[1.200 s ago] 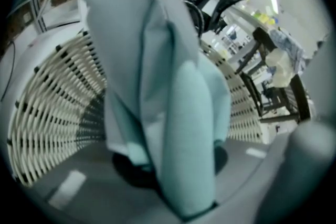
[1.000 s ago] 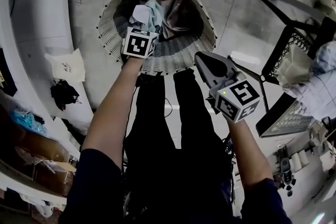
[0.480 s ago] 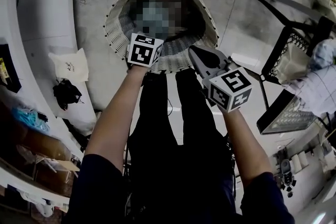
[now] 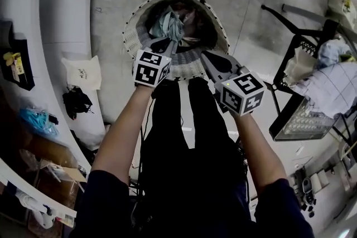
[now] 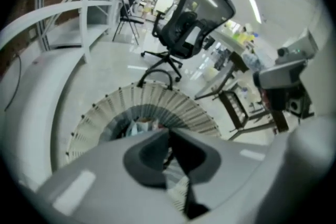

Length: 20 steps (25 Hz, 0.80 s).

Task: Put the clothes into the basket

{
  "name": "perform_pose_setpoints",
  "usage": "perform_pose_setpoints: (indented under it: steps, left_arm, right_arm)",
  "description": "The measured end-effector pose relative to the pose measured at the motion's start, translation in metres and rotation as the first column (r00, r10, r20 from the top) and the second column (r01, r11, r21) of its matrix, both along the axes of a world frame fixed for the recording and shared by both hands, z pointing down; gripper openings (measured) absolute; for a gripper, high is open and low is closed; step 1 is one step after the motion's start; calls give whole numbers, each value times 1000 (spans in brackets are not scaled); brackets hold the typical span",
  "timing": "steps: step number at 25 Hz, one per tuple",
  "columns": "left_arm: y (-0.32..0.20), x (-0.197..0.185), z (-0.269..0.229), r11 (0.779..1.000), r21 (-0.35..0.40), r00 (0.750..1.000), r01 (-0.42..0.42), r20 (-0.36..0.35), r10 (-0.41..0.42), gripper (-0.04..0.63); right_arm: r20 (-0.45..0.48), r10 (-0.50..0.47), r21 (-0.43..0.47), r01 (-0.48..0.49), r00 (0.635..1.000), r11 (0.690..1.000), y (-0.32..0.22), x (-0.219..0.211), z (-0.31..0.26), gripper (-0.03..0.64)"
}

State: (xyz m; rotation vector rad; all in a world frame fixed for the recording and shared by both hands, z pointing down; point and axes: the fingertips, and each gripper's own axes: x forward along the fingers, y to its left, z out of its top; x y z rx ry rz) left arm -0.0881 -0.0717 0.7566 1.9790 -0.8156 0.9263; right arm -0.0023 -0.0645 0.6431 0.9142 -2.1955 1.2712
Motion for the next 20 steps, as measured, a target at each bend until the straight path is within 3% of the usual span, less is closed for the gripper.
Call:
perform_pose_setpoints:
  steps: [1,11,17,20]
  left_arm:
    - [0,-1,-11,1000,11,1000,1,-8,-1,7]
    - [17,2,-139,990,128,994,64,-96,-52,3]
    - [32,-2,-233,972,220,986,84,-158,-50,3]
    - [33,-3,-284,953,292,983,81,-180,-29,3]
  right_arm:
    - [3,4,4,-4,1000,1000,-1,0,-6,8]
    - [29,1,76,-3,1000,997,-6,-1,-78,8]
    - [50,-29,158,20,998,987,-3,-1,-148,8]
    - [71,-47,202,32,996,979,1,-2,-187,8]
